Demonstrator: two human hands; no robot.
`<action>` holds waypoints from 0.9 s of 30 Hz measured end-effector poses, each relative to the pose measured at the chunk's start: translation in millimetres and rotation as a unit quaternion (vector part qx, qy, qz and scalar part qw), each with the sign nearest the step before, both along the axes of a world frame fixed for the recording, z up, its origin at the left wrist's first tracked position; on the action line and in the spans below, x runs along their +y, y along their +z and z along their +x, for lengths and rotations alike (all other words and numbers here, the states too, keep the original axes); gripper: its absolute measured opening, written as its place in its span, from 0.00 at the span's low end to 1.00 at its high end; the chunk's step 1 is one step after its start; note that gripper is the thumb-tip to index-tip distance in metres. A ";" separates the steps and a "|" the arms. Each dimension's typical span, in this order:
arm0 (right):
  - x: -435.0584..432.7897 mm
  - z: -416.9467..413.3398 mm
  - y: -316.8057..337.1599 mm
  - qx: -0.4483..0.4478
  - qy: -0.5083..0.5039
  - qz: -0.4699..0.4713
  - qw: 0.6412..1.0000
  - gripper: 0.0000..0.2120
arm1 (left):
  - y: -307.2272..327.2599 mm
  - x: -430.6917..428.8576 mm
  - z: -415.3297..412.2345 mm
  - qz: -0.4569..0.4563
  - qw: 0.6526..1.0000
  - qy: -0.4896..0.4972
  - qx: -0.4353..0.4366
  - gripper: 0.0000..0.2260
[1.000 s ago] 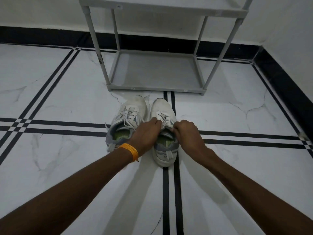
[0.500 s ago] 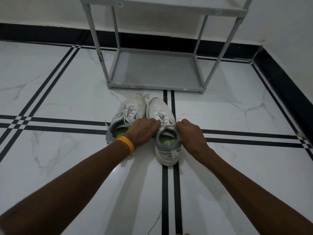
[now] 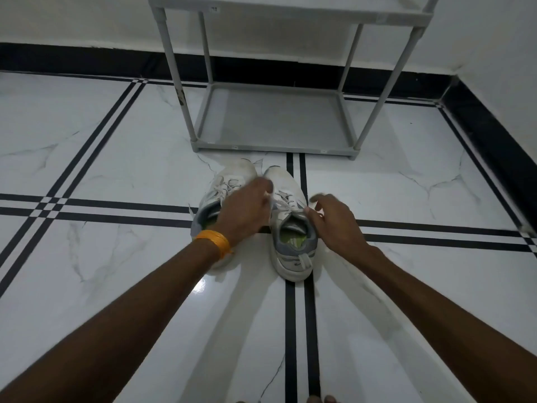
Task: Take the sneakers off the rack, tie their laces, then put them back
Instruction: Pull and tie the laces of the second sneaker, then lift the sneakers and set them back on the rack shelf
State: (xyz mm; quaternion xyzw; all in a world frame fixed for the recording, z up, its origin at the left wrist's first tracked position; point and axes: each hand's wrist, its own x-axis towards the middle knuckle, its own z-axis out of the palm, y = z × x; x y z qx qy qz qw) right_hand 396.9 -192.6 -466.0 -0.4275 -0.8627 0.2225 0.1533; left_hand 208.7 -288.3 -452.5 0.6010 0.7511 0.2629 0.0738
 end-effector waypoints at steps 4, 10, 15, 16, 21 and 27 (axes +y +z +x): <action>1.1 -4.0 14.8 -0.005 -0.066 -0.202 0.977 0.38 | 13.3 -27.4 -64.5 -0.009 0.986 0.144 -0.086 0.16; 1.2 -27.8 5.5 -0.102 0.017 -0.190 0.976 0.14 | -7.4 -49.9 -87.6 -0.304 0.928 0.123 -0.178 0.18; -3.6 -43.5 -16.9 -0.025 -0.004 -0.070 0.997 0.10 | -25.6 -29.6 -69.3 -0.211 0.954 0.136 -0.164 0.13; -2.9 -42.9 -20.3 -0.014 -0.008 -0.059 0.998 0.10 | -26.6 -29.9 -64.8 -0.189 0.958 0.139 -0.163 0.13; -5.4 -27.1 -20.9 -0.004 0.001 -0.058 0.998 0.19 | -26.5 -40.8 -43.6 -0.145 0.967 0.126 -0.166 0.10; -16.0 -7.9 40.7 -0.025 0.002 -0.079 0.997 0.25 | 24.9 -51.3 -22.9 -0.120 0.971 0.111 -0.174 0.15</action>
